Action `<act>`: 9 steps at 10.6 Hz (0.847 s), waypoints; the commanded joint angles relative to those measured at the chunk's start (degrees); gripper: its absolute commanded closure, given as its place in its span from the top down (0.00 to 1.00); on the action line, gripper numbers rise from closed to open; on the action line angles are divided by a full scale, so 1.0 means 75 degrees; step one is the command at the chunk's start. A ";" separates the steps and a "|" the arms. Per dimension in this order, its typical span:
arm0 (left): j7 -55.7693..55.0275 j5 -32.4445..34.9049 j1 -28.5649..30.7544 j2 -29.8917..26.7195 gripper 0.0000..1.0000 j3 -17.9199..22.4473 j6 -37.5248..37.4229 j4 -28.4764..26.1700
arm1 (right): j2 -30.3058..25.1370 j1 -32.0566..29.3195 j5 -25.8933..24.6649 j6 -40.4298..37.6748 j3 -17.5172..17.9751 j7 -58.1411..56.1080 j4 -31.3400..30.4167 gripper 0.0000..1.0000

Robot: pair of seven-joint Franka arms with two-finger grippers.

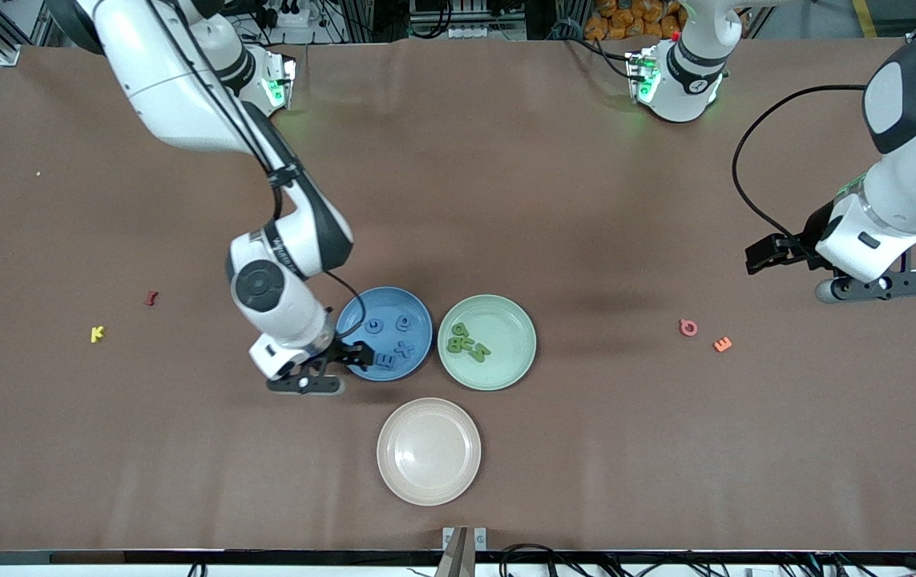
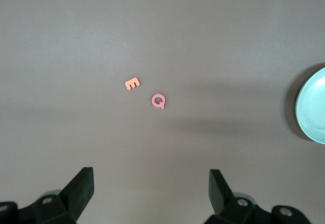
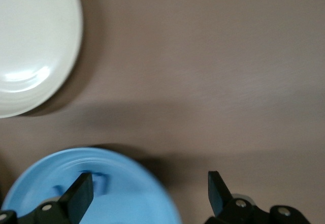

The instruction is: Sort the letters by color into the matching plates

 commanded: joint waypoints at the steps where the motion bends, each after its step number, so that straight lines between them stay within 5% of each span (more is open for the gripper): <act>1: 0.0484 0.0135 0.0009 0.0126 1.00 -0.0039 -0.0212 0.0336 | -0.0671 -0.0752 -0.0004 -0.0943 -0.0015 -0.1170 -0.0112 1.00; 9: 0.0955 0.0089 0.0115 -0.0927 1.00 -0.0297 -0.0938 0.0348 | -0.1737 -0.2124 -0.0015 -0.1461 -0.0906 -0.3959 -0.0252 1.00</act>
